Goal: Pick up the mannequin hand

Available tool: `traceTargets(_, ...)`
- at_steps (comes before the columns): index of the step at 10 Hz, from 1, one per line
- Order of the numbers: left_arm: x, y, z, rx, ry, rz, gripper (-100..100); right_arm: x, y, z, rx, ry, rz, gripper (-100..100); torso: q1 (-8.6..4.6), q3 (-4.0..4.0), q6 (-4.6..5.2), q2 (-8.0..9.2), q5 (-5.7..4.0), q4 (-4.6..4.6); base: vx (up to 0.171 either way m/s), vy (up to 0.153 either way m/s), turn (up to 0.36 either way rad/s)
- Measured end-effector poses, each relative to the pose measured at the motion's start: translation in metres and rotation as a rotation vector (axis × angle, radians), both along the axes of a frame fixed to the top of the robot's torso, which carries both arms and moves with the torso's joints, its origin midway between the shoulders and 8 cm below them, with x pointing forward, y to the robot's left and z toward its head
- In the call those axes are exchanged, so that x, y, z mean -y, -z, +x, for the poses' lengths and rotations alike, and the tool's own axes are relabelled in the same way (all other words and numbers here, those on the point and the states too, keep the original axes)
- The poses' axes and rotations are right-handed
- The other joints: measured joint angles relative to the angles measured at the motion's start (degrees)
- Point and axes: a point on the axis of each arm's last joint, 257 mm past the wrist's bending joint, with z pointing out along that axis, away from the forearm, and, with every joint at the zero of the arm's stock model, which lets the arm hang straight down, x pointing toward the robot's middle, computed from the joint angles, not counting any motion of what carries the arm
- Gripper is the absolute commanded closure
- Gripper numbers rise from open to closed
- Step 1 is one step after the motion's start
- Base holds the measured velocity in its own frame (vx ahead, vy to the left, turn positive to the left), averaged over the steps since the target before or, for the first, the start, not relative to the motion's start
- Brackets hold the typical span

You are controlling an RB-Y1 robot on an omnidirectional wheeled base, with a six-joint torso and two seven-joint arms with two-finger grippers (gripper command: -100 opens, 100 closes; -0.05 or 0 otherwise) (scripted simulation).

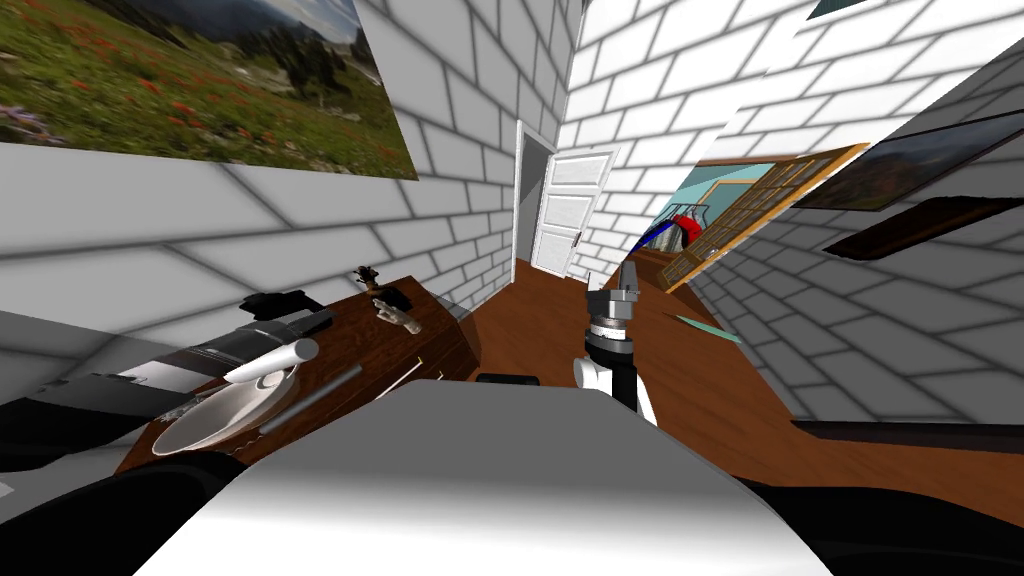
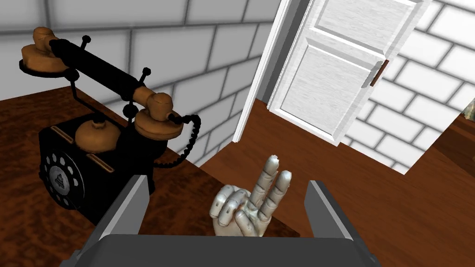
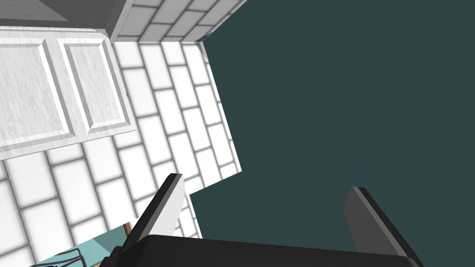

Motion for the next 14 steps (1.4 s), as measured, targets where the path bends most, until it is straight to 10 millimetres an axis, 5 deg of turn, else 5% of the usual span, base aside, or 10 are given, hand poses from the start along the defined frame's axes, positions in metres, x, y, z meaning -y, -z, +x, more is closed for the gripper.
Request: traceTargets(14,-0.002,0.047,-0.034,-0.292,0.175,0.431,-100,0.0,0.0,0.0,0.0,0.0,0.0,0,-0.03,0.06,-0.04,0.09,0.0,0.03,0.011,0.005,-0.078)
